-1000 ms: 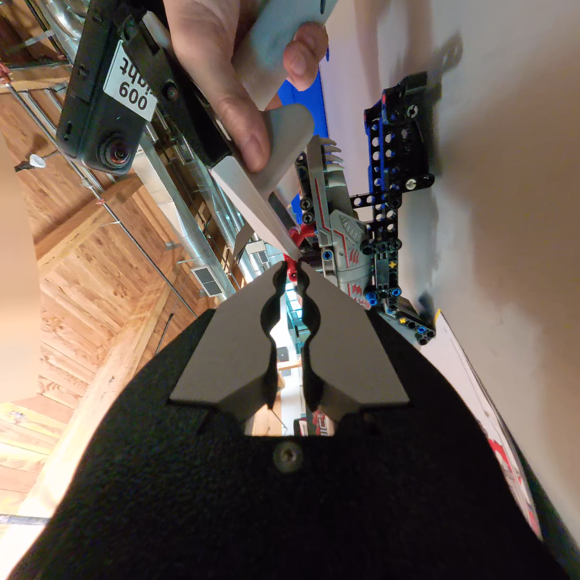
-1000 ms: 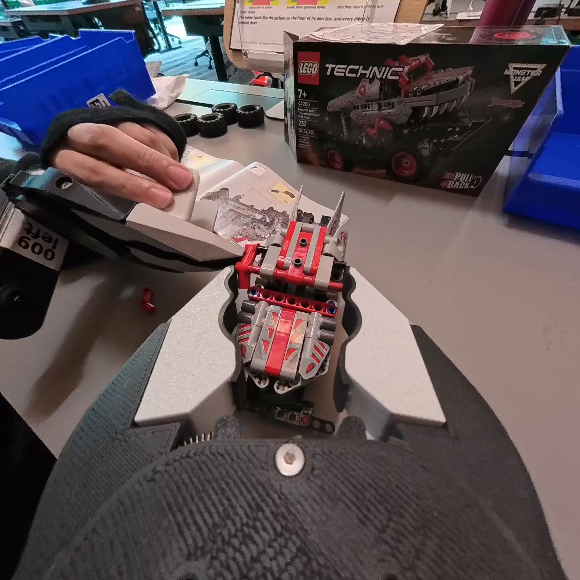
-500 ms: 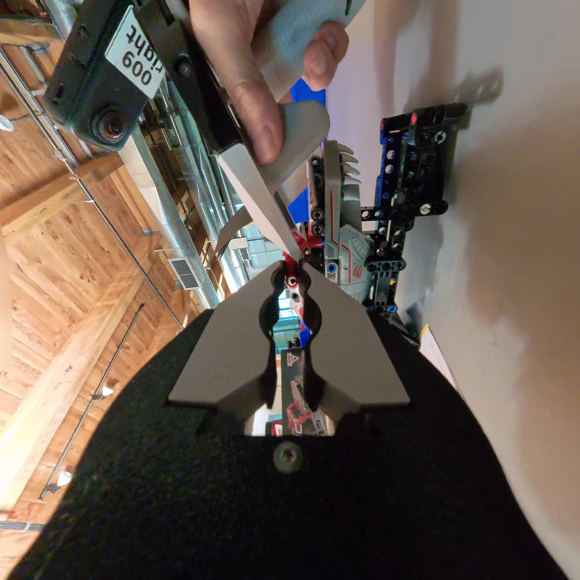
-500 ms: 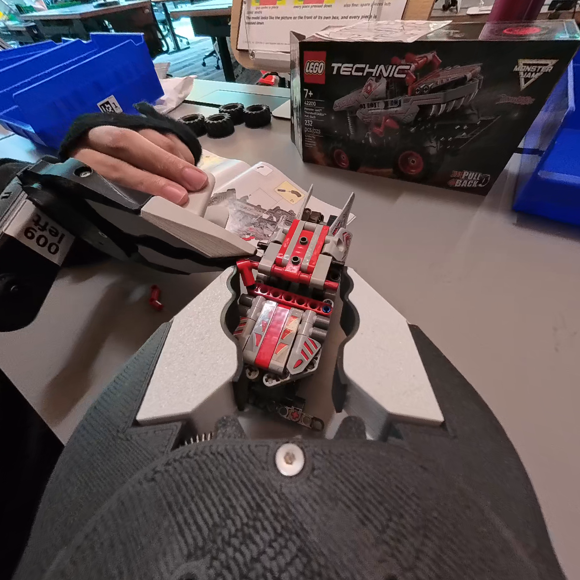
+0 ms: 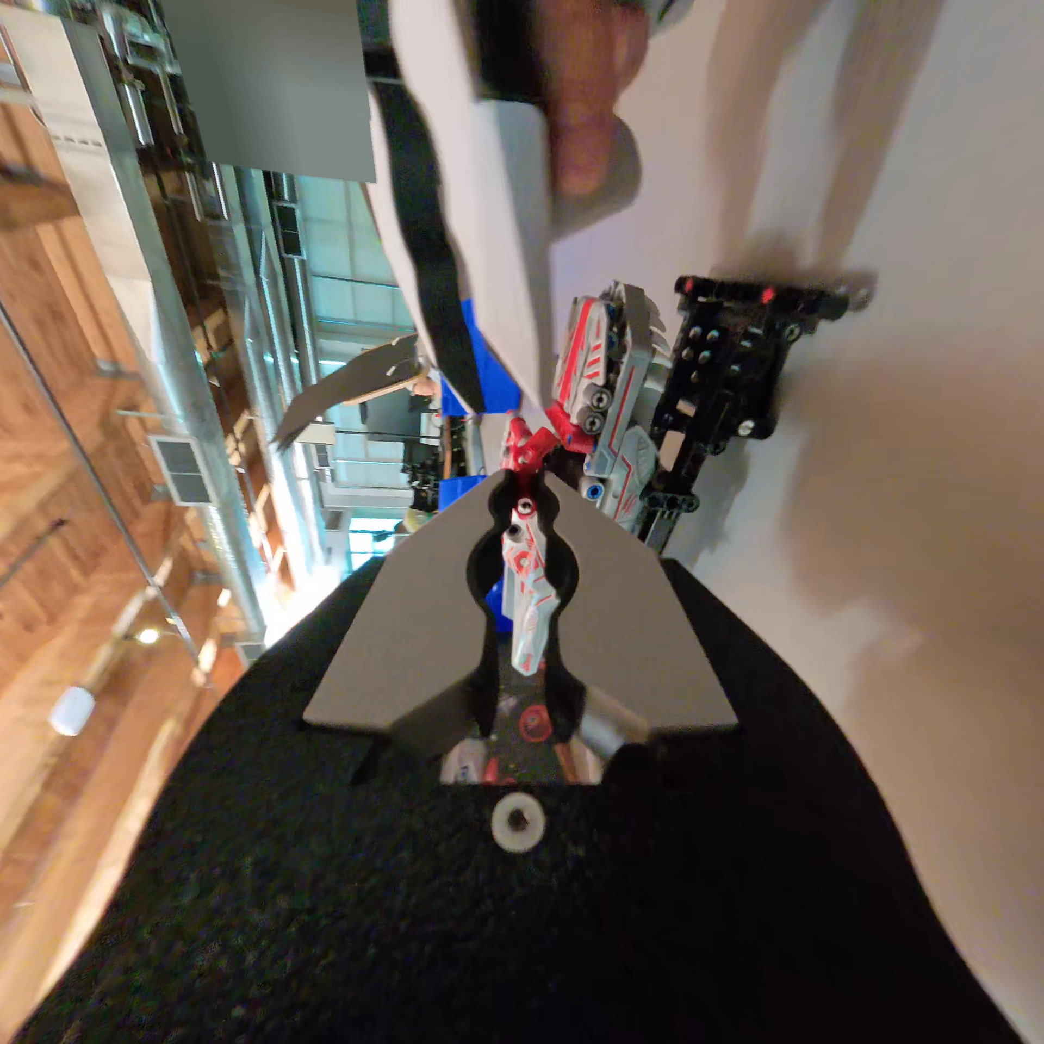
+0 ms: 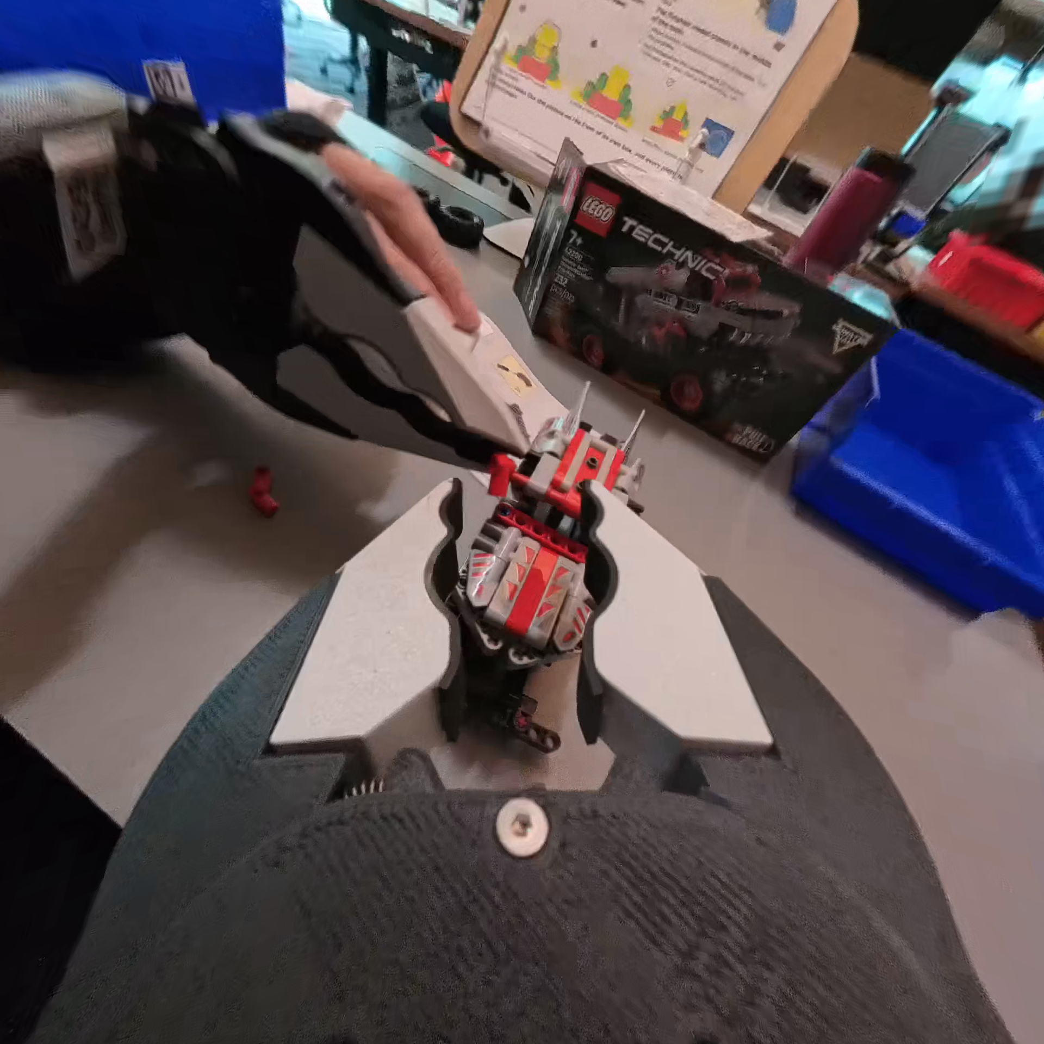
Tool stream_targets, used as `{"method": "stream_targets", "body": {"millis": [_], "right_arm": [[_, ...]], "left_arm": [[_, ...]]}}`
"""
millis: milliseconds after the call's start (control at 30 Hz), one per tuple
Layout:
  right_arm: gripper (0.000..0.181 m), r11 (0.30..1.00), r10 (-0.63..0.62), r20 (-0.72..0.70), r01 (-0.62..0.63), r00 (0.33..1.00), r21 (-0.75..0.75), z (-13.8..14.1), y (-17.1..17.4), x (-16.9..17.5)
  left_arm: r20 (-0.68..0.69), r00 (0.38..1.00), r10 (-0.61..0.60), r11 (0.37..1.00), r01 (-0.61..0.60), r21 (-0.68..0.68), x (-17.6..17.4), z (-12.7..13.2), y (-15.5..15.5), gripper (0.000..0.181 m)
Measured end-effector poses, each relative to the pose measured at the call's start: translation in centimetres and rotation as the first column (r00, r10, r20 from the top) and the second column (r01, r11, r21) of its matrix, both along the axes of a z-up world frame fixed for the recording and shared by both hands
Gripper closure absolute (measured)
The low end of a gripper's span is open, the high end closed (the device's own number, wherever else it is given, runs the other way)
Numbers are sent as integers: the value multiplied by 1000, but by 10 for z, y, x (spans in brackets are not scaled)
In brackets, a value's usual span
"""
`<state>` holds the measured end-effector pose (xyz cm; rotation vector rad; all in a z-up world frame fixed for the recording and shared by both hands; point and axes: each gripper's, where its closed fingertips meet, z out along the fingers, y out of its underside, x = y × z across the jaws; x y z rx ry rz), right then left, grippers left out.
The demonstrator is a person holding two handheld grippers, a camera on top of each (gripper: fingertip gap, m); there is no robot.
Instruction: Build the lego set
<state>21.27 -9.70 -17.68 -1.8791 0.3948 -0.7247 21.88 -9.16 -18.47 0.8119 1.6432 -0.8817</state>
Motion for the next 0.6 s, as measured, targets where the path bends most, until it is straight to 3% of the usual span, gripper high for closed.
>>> {"method": "stream_targets", "body": {"millis": [100, 233, 367, 433, 600], "right_arm": [[149, 995, 24, 40, -20, 999, -96, -17, 11, -7], [175, 997, 23, 83, -17, 996, -69, -9, 15, -10], [165, 997, 22, 118, -13, 993, -78, -7, 17, -11], [174, 995, 42, 130, -30, 991, -93, -6, 20, -14], [177, 987, -22, 192, 52, 981, -154, -5, 18, -10]], "left_arm": [[-120, 993, -19, 999, 14, -40, -3, 1, 2, 177], [-194, 980, -40, 997, 26, -73, -8, 3, 4, 177], [-216, 975, -57, 997, 44, -67, -14, 2, 4, 177], [-211, 976, -45, 997, 32, -63, -13, 2, 3, 177], [-237, 971, -21, 997, 3, -76, -11, 4, 3, 176]]}}
